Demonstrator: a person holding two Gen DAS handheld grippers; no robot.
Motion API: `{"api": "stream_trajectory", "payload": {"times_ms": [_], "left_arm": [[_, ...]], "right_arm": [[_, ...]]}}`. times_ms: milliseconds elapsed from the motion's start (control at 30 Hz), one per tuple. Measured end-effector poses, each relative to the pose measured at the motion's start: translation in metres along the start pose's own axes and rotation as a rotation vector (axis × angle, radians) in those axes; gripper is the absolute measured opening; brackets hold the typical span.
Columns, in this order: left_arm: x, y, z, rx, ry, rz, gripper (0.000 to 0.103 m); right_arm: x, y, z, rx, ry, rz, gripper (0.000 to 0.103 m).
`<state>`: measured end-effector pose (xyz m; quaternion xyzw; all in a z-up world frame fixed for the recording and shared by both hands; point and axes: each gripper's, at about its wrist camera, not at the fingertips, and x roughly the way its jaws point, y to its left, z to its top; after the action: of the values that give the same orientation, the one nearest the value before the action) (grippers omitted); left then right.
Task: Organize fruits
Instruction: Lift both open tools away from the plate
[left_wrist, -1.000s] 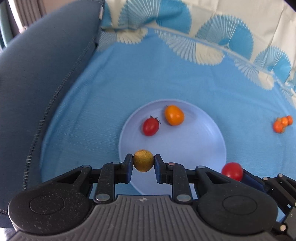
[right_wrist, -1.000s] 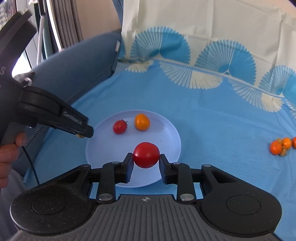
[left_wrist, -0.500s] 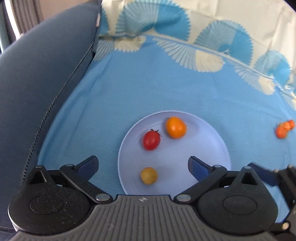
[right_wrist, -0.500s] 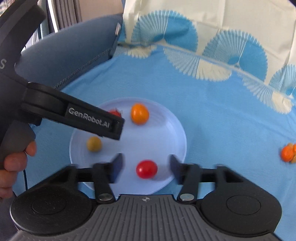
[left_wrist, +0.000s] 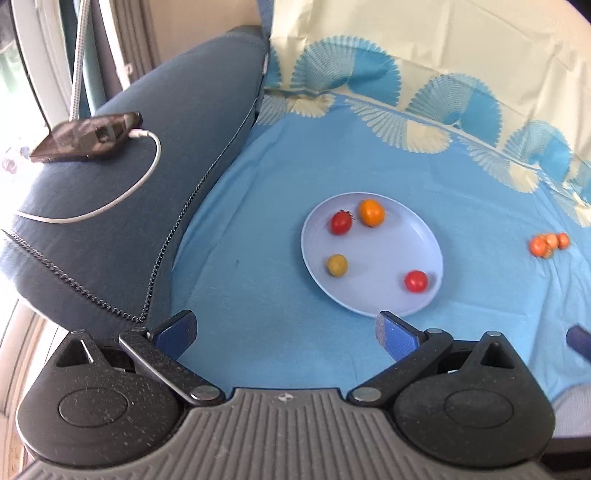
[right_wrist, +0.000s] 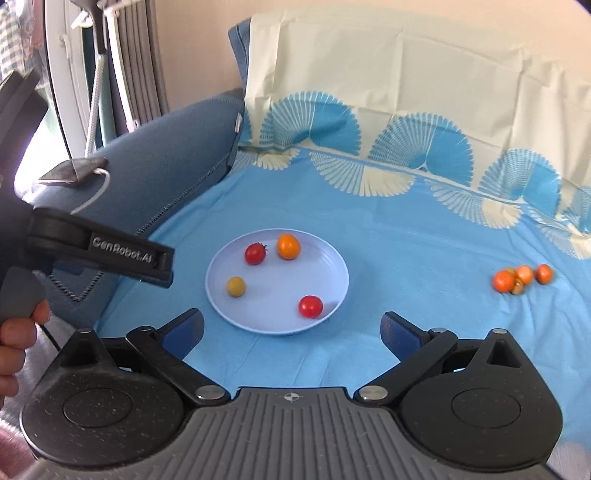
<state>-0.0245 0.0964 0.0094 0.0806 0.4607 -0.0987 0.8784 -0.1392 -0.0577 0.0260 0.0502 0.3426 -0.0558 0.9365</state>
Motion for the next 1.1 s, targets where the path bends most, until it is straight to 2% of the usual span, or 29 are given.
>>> {"api": "stream_trajectory", "payload": {"times_ms": [100,367,533,667,1100], "left_arm": [[-0.02,-0.003,-0.006,0.025,-0.045,0.02,0.103],[-0.063,-0.011,-0.024,0.048,-0.123,0.001,0.103],[-0.082,-0.01,-0.023,0.046,-0.183,-0.005,0.103],[-0.092,-0.012,-0.02,0.042,-0.207,-0.003,0.103],[-0.098,-0.004,-0.023,0.027,-0.217,0.014,0.103]], "right_arm": [[-0.02,0.003,-0.005,-0.007,-0.041,-0.022,0.102],[-0.058,0.002,-0.015,0.036,-0.099,-0.046,0.102],[-0.072,0.004,-0.014,0.045,-0.135,-0.071,0.102],[-0.081,0.005,-0.015,0.035,-0.185,-0.073,0.102],[-0.085,0.007,-0.015,0.05,-0.195,-0.078,0.102]]}}
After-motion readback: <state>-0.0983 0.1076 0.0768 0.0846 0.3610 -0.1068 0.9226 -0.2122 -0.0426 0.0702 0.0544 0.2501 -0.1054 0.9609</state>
